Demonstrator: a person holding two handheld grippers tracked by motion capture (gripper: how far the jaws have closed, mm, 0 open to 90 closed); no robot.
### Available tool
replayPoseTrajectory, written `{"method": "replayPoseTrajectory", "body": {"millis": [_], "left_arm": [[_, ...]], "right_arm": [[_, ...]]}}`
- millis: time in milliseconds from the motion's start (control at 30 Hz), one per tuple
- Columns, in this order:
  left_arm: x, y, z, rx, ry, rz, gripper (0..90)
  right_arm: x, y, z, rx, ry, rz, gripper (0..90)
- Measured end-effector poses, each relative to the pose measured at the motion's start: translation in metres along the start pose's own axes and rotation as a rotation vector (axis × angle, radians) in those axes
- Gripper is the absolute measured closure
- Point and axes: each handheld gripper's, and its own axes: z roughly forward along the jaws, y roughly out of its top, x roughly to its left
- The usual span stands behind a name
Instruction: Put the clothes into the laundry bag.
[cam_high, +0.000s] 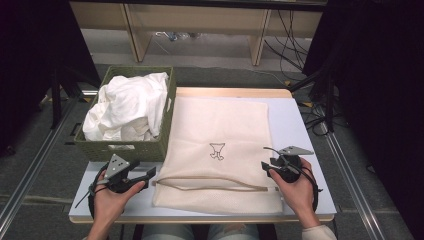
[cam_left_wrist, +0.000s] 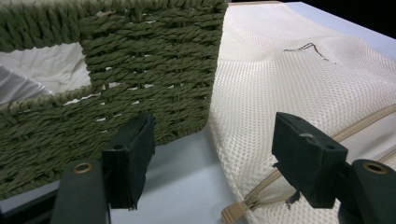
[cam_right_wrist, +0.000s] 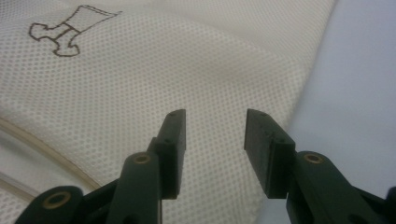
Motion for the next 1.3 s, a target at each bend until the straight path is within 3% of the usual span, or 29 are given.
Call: {"method": "replayPoseTrajectory", "body": {"millis": [33, 67, 233, 267, 300, 333, 367, 467, 500, 633, 667, 767, 800, 833, 867, 900, 933, 1000, 1167, 1233, 1267, 1300], "left_arm": [[0.000, 0.001, 0.000, -0.002, -0.002, 0.009, 29.6], [0.001, 0.001, 0.001, -0.005, -0.007, 0.019, 29.5], [0.000, 0.002, 0.002, -0.007, -0.003, 0.017, 29.0], [-0.001, 0.002, 0.002, -0.004, -0.003, 0.010, 29.0], [0.000, 0.003, 0.002, -0.002, -0.003, 0.022, 28.8], [-0.001, 0.004, 0.001, 0.007, 0.000, 0.021, 28.8], [-0.003, 0.004, 0.001, 0.011, 0.005, 0.007, 28.7], [-0.002, 0.005, 0.002, -0.004, -0.016, 0.037, 28.5], [-0.004, 0.006, 0.001, 0.010, -0.005, 0.020, 28.4], [-0.005, 0.006, 0.002, 0.005, -0.010, 0.020, 28.1], [-0.005, 0.006, 0.004, -0.004, -0.019, 0.027, 27.9], [-0.005, 0.006, 0.004, 0.008, -0.016, 0.036, 27.7], [-0.005, 0.007, 0.004, 0.009, -0.019, 0.046, 27.7], [-0.005, 0.007, 0.004, 0.008, -0.021, 0.046, 27.7], [-0.005, 0.007, 0.004, 0.008, -0.020, 0.044, 27.6], [-0.005, 0.007, 0.004, 0.008, -0.020, 0.044, 27.6], [-0.005, 0.007, 0.004, 0.010, -0.017, 0.039, 27.5], [-0.005, 0.007, 0.004, 0.005, -0.021, 0.044, 27.5], [-0.007, 0.006, 0.004, 0.012, -0.020, 0.044, 27.4], [-0.007, 0.006, 0.005, 0.010, -0.021, 0.039, 27.4], [-0.006, 0.006, 0.005, 0.011, -0.025, 0.054, 27.4], [-0.006, 0.006, 0.005, 0.011, -0.025, 0.054, 27.4]], "right_arm": [[0.003, 0.001, 0.000, 0.000, 0.018, 0.001, 58.1], [0.006, 0.004, 0.002, -0.002, 0.035, -0.029, 57.1], [0.017, 0.007, 0.005, 0.008, 0.041, -0.028, 56.1], [0.019, 0.008, 0.006, -0.002, 0.045, -0.058, 56.0], [0.023, 0.009, 0.005, 0.023, 0.063, -0.054, 55.9], [0.025, 0.011, 0.007, 0.005, 0.073, -0.076, 55.9], [0.029, 0.012, 0.008, 0.020, 0.079, -0.071, 55.9], [0.039, 0.015, 0.011, 0.023, 0.092, -0.075, 55.7], [0.044, 0.017, 0.012, 0.041, 0.101, -0.080, 55.5], [0.058, 0.024, 0.020, 0.043, 0.135, -0.138, 54.1], [0.068, 0.027, 0.023, 0.056, 0.158, -0.155, 53.3], [0.079, 0.029, 0.027, 0.073, 0.170, -0.156, 52.3], [0.082, 0.030, 0.029, 0.071, 0.185, -0.196, 51.7], [0.090, 0.030, 0.031, 0.076, 0.195, -0.189, 50.1], [0.098, 0.030, 0.033, 0.084, 0.216, -0.215, 48.3], [0.098, 0.030, 0.033, 0.084, 0.216, -0.215, 48.3], [0.104, 0.030, 0.035, 0.079, 0.236, -0.263, 46.2], [0.111, 0.030, 0.036, 0.099, 0.248, -0.271, 45.1], [0.118, 0.029, 0.044, 0.114, 0.245, -0.328, 42.5], [0.122, 0.029, 0.048, 0.135, 0.222, -0.351, 39.6], [0.123, 0.029, 0.054, 0.170, 0.203, -0.386, 37.6], [0.123, 0.029, 0.054, 0.170, 0.203, -0.386, 37.6]]}}
